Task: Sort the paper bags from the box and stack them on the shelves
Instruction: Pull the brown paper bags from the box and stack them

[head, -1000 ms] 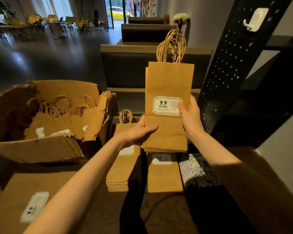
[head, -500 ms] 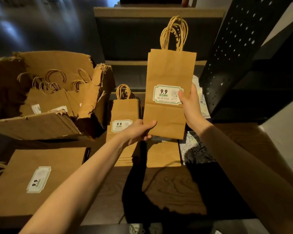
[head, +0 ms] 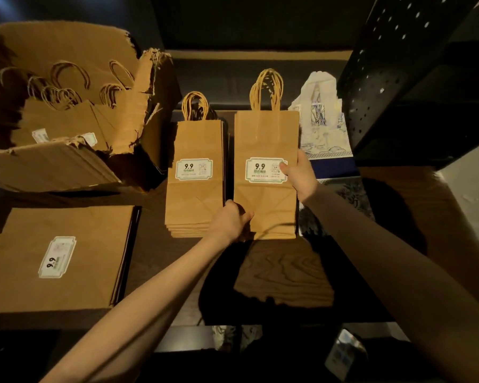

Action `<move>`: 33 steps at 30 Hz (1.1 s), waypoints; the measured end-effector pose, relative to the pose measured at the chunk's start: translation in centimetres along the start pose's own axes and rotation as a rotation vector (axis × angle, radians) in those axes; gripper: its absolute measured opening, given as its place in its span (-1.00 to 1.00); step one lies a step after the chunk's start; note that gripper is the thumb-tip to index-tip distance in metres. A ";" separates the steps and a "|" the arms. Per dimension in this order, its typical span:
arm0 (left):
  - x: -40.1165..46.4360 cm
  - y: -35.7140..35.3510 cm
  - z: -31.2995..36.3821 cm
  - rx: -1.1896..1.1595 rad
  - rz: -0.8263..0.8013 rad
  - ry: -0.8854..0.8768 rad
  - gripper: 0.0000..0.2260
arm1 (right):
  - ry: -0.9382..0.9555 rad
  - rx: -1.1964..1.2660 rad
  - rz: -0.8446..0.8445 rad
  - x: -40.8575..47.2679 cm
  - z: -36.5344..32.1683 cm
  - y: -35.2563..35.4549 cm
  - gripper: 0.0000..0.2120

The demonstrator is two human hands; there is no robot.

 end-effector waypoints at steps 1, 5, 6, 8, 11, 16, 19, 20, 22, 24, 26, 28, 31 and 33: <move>0.1 -0.4 -0.2 0.027 0.018 0.018 -0.63 | -0.027 -0.056 -0.002 0.1 0.4 -0.3 -0.62; 0.6 -1.4 -0.8 0.099 0.071 0.086 -0.62 | -0.121 -0.164 -0.049 0.5 1.5 -1.0 -0.53; 0.7 -1.6 -0.9 0.101 0.076 0.099 -0.64 | -0.144 -0.183 -0.081 0.7 1.9 -1.1 -0.50; 1.0 -1.9 -1.0 0.100 0.076 0.133 -0.67 | -0.166 -0.231 -0.140 0.5 2.2 -1.2 -0.48; 0.8 -1.9 -0.6 0.059 0.046 0.179 -0.66 | -0.168 -0.311 -0.221 0.4 3.5 -0.8 -0.39; 0.5 -1.9 0.0 0.005 0.004 0.183 -0.67 | -0.213 -0.406 -0.297 -1.7 5.3 0.1 -0.37; 0.6 -2.1 0.2 0.085 0.043 0.133 -0.62 | -0.237 -0.405 -0.357 -2.7 6.6 -0.3 -0.38; 0.6 -2.1 0.3 0.118 0.053 0.120 -0.59 | -0.232 -0.367 -0.356 -2.8 6.6 -0.4 -0.37; 0.7 -2.1 0.7 0.164 0.048 0.126 -0.51 | -0.239 -0.378 -0.354 -2.9 6.2 -0.6 -0.39; 0.9 -2.0 1.1 0.199 0.017 0.145 -0.44 | -0.233 -0.432 -0.331 -2.8 5.5 -0.5 -0.39; 1.0 -1.7 1.6 0.216 -0.008 0.145 -0.45 | -0.218 -0.423 -0.318 -2.5 5.1 -0.2 -0.35; 0.8 -1.4 2.3 0.210 -0.019 0.148 -0.49 | -0.203 -0.424 -0.290 -2.5 4.6 0.4 -0.31; 0.3 -0.6 3.5 0.242 -0.026 0.123 -0.50 | -0.123 -0.414 -0.280 -2.3 3.2 0.9 -0.44; 0.1 0.1 4.5 0.252 -0.036 0.059 -0.53 | -0.029 -0.390 -0.280 -2.4 1.6 1.1 -0.73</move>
Point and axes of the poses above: each hand's wrist, its own x-axis towards the middle knuckle, its own y-axis out of the back of the hand, z = x × y, the point moved 3 cm from there along x, towards the middle knuckle, and after that the axes turned 8 degrees about -x, right-handed, at the moved point
